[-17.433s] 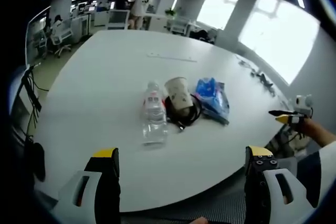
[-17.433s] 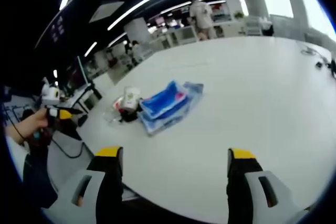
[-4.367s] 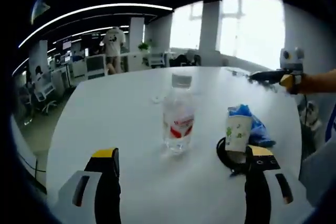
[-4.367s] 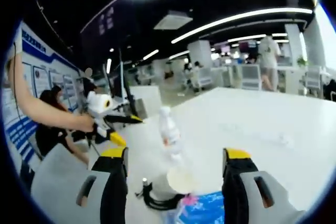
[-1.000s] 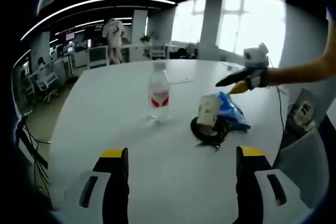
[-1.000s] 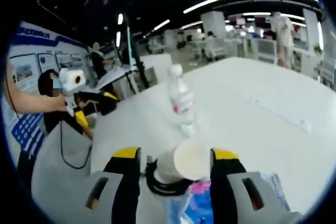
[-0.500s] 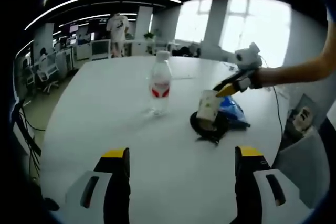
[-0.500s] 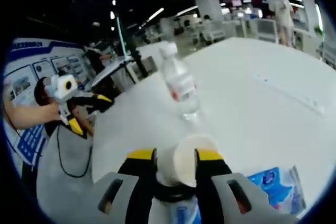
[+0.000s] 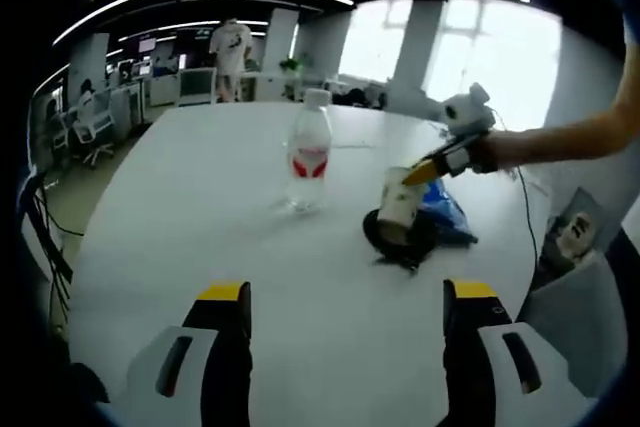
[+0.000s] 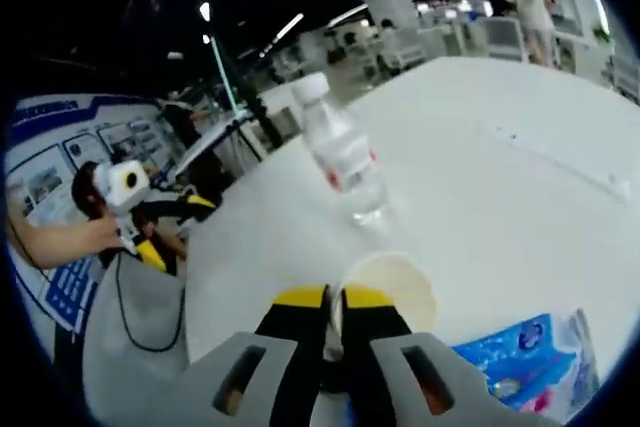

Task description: Arrange the tabletop items into an orderly group along one side of the table until the central work area is clear of visible clutter.

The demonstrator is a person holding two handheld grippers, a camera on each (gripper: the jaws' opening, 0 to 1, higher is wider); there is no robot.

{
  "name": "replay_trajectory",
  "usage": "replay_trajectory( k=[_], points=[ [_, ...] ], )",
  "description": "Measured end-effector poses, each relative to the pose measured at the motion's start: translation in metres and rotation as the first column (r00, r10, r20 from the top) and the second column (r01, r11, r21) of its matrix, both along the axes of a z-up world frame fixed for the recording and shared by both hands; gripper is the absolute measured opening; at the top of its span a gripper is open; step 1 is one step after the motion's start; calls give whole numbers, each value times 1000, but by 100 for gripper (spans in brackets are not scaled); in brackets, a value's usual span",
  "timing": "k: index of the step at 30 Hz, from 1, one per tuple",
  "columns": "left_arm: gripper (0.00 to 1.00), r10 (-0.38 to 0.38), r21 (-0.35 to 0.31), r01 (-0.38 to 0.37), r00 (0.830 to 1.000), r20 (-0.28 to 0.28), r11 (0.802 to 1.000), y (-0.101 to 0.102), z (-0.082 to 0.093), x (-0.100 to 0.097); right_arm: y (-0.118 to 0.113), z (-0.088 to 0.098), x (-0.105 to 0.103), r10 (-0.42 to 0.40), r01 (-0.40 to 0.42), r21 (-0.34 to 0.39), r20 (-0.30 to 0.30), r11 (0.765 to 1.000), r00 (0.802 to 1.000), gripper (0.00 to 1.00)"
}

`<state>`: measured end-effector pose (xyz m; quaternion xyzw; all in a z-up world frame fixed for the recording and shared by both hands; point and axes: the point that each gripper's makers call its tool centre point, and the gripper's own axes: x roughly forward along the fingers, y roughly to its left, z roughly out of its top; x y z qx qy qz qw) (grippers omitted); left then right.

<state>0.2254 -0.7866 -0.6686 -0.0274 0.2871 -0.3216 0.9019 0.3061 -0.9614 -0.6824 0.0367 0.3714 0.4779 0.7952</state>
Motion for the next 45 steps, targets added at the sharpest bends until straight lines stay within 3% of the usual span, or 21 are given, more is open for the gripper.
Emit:
replay_trajectory(
  k=[7, 18, 29, 34, 37, 40, 42, 45],
  points=[
    [74, -5, -17, 5, 1000, -4, 1000, -9, -3, -1, 1, 16, -4, 42, -44, 30, 49, 999, 998, 0],
    [74, 1, -34, -1, 1000, -4, 999, -7, -4, -2, 6, 32, 21, 101, -91, -58, 194, 994, 976, 0],
    [73, 44, -39, -44, 999, -18, 998, 8, -10, -8, 27, 24, 50, 241, -190, -193, 286, 962, 928, 0],
    [73, 66, -53, -67, 997, -28, 996, 12, -15, -9, 37, 16, 60, 279, -215, -236, 282, 948, 918, 0],
    [73, 70, -55, -71, 997, -31, 996, 12, -17, -10, 39, 7, 67, 333, -237, -317, 297, 918, 895, 0],
    [73, 72, -63, -75, 997, -35, 995, 10, -18, -10, 45, 4, 67, 351, -253, -324, 294, 912, 889, 0],
    [73, 76, -65, -78, 996, -39, 995, 10, -20, -10, 47, -1, 67, 386, -274, -357, 295, 893, 874, 0],
    [73, 87, -72, -90, 995, -47, 993, 10, -24, -9, 48, -5, 69, 391, -277, -366, 287, 888, 875, 0]
  ],
)
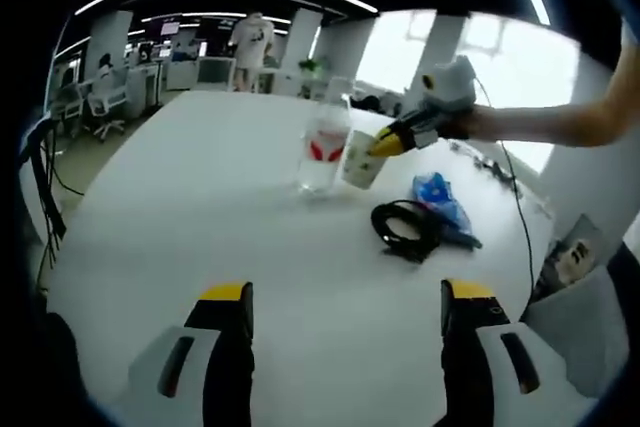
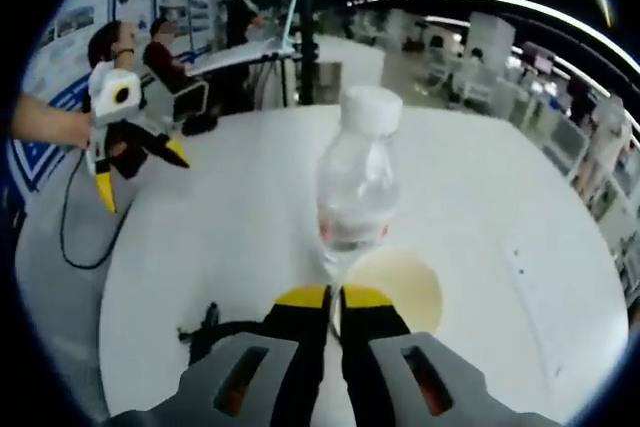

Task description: Arrange the tabletop items into an orderly group along one side of the table until the central work area is clear of visible clutter.

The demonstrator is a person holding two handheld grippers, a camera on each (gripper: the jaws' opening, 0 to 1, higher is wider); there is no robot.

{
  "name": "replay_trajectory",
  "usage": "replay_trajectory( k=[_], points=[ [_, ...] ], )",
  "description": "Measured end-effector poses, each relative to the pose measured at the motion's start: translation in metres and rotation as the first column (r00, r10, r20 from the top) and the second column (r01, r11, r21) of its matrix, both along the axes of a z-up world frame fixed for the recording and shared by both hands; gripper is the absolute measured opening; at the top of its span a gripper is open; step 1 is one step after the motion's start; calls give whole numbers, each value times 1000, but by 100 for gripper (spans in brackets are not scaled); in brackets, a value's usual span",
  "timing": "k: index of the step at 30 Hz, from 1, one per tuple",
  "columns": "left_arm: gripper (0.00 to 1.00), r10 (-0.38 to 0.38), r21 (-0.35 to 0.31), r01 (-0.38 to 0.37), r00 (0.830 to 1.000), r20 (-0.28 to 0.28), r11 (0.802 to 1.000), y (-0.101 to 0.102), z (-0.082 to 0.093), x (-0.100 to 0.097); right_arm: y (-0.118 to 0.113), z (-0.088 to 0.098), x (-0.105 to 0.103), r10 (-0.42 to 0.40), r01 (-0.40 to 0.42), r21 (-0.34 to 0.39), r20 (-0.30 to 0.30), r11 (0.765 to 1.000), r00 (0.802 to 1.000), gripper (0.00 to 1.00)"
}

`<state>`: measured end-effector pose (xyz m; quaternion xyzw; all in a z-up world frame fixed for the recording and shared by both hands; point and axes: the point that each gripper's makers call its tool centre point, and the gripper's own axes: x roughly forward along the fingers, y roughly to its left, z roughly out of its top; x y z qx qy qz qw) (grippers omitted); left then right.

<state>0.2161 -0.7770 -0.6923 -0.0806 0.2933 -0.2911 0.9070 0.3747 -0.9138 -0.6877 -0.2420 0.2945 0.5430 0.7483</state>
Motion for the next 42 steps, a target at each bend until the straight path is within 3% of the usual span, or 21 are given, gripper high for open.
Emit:
replay_trajectory(
  k=[4, 26, 30, 42],
  points=[
    [73, 8, -12, -8, 1000, -1, 1000, -3, -1, -1, -5, -9, 3, 6, -5, -42, 12, 999, 1000, 0],
    [72, -8, -6, 8, 1000, 6, 1000, -7, 0, 7, 1, -15, 9, 1, -1, -27, -8, 1000, 1000, 4],
    [72, -11, -8, 11, 1000, 4, 1000, -8, 0, 7, 3, -11, 9, -19, 20, 5, -28, 1000, 999, 6],
    [73, -25, -1, 25, 1000, 12, 1000, -11, 4, 5, 2, 11, -1, -7, 7, 65, 0, 998, 1000, 18]
  ],
)
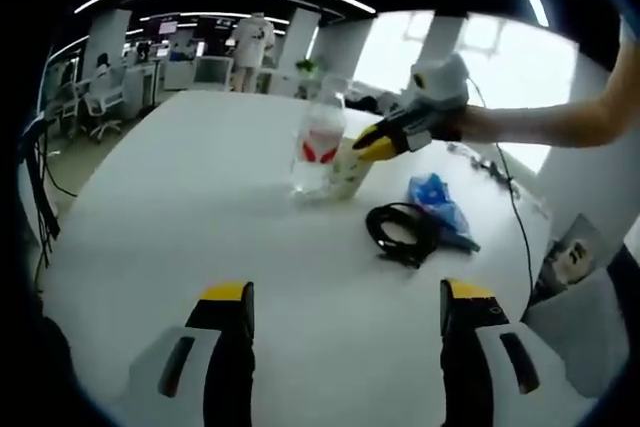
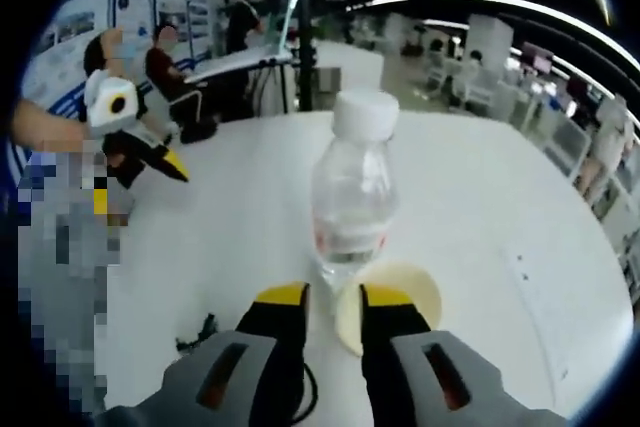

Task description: Arrange the tabletop items into an orderly group along one side of the table until the central work area is clear of visible clutter.

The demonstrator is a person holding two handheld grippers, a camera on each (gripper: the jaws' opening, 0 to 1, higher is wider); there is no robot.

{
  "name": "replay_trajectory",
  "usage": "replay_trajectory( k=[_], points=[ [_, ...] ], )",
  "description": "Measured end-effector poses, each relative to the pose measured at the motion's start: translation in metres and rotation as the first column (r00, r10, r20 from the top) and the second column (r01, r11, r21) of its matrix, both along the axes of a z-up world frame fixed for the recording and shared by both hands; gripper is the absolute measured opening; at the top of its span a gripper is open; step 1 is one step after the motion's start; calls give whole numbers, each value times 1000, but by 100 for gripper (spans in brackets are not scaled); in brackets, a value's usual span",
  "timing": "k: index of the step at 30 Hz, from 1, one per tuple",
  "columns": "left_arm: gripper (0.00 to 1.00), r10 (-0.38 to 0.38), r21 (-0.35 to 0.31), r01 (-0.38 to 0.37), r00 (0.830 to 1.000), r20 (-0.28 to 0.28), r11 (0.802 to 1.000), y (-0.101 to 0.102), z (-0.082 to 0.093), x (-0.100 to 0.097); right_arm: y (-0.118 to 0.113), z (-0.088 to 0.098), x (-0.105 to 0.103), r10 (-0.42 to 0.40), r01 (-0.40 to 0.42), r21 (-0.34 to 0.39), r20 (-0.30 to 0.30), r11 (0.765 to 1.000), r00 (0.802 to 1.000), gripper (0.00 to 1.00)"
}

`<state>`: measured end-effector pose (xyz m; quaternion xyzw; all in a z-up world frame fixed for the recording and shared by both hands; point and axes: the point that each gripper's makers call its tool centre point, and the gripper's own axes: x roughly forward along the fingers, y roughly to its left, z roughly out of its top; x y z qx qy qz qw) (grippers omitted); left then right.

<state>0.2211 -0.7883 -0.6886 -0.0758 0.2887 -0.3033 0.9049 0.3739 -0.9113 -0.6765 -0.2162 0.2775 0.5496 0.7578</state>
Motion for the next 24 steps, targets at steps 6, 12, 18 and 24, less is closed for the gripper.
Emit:
replay_trajectory(
  k=[6, 12, 18, 24],
  points=[
    [76, -19, 11, 19, 1000, 11, 1000, -3, 8, 0, -11, 20, -11, -19, 18, 49, 22, 999, 1000, 25],
    [76, -23, 32, 23, 1000, 21, 999, -7, 16, 1, -34, 36, -25, -124, 125, 116, -18, 985, 992, 36],
    [77, -32, 57, 30, 999, 35, 998, -10, 24, 0, -63, 48, -48, -174, 174, 133, -8, 976, 985, 45],
    [79, -53, 74, 49, 997, 54, 996, -13, 38, 0, -93, 59, -68, -233, 230, 156, 1, 961, 973, 53]
  ],
)
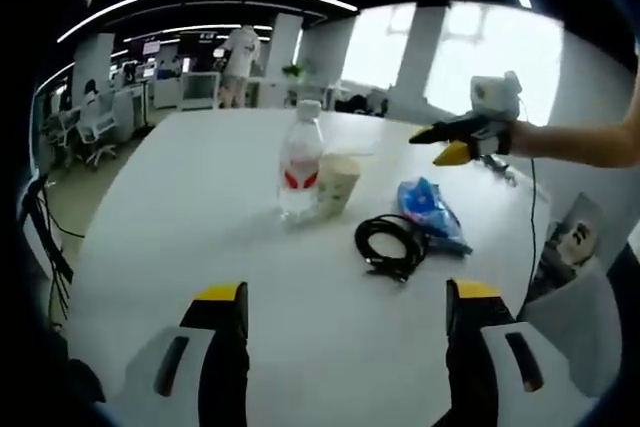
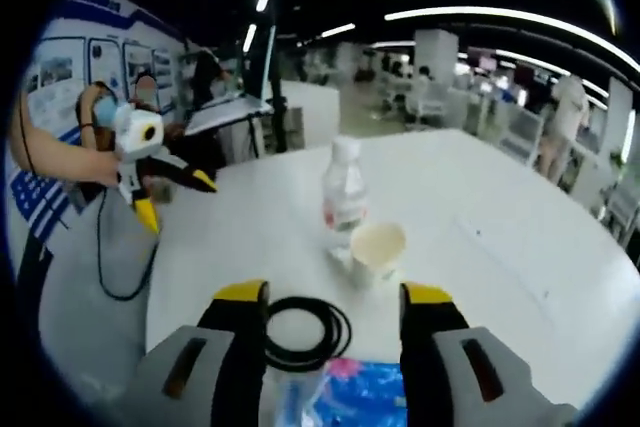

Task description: Arrange the tabletop items into an orderly group along one side of the table until the central work area is clear of visible clutter.

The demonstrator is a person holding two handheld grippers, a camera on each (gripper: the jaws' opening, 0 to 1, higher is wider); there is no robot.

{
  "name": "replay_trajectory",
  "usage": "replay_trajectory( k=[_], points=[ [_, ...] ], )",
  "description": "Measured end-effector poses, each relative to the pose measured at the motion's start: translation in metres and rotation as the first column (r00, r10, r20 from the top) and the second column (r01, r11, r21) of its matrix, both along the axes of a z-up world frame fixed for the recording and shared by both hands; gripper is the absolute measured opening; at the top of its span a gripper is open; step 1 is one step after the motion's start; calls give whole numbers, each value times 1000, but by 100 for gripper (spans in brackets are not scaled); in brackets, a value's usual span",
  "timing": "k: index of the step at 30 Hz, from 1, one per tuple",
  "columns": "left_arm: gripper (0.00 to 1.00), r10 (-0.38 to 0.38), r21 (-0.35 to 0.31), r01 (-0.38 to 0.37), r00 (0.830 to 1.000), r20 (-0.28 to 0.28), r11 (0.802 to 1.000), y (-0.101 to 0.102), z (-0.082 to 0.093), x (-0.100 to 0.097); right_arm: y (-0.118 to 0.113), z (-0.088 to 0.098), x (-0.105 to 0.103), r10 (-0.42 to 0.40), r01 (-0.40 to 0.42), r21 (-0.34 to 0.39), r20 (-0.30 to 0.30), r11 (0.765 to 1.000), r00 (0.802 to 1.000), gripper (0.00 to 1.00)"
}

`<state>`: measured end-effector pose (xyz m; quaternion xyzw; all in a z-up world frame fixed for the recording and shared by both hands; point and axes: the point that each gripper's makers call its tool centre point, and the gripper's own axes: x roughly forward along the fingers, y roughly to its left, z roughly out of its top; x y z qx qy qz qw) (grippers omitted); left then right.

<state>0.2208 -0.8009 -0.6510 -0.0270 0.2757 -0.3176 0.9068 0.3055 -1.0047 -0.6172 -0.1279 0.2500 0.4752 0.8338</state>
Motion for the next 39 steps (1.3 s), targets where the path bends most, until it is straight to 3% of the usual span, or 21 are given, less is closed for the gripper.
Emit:
replay_trajectory(
  k=[5, 12, 19, 22, 26, 39],
  points=[
    [81, -23, 43, 23, 1000, 18, 999, -2, 9, 2, -28, 4, -18, -63, 62, -18, -17, 998, 998, 59],
    [82, -42, 58, 40, 999, 28, 997, -8, 19, 1, -61, 12, -45, -144, 144, 15, -22, 989, 989, 65],
    [81, -39, 80, 37, 999, 23, 996, -8, 24, -1, -94, 17, -69, -230, 231, 44, -40, 972, 972, 69],
    [81, -49, 84, 46, 998, 27, 995, -9, 26, -2, -108, 16, -80, -261, 262, 19, -36, 965, 965, 70],
    [81, -71, 108, 69, 997, 17, 992, -10, 23, -5, -122, 21, -97, -294, 295, 26, -37, 955, 955, 71],
    [81, -114, 98, 112, 993, 21, 989, -20, 27, -1, -156, 23, -135, -378, 378, -7, -43, 926, 925, 74]
  ],
)
